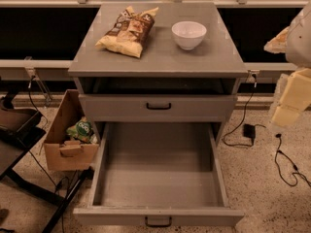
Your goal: Close middle drawer
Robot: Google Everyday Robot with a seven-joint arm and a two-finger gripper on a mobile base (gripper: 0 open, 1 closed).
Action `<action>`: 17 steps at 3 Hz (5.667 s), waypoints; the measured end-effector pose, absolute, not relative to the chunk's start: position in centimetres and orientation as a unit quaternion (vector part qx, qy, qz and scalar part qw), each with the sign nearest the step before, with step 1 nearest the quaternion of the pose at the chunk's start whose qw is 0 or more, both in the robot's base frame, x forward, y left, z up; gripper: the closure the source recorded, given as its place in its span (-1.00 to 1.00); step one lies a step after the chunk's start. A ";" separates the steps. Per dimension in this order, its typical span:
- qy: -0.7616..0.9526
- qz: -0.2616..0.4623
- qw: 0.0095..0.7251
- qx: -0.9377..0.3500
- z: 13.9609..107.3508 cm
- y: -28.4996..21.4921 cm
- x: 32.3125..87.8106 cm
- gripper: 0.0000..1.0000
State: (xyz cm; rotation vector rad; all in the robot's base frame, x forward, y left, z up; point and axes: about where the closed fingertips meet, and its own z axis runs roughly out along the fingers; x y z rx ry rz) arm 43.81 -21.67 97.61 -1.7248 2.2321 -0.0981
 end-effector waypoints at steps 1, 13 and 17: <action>0.781 -0.034 0.159 -0.603 97.6 -21.7 43.8 -1.00; 0.854 0.160 0.092 -0.487 36.0 -12.7 32.1 0.98; 0.858 0.133 0.142 -0.475 31.6 -13.2 39.7 1.00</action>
Offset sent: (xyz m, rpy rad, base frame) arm -0.0031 -0.0038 -0.0001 -0.0321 -0.0396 -0.0201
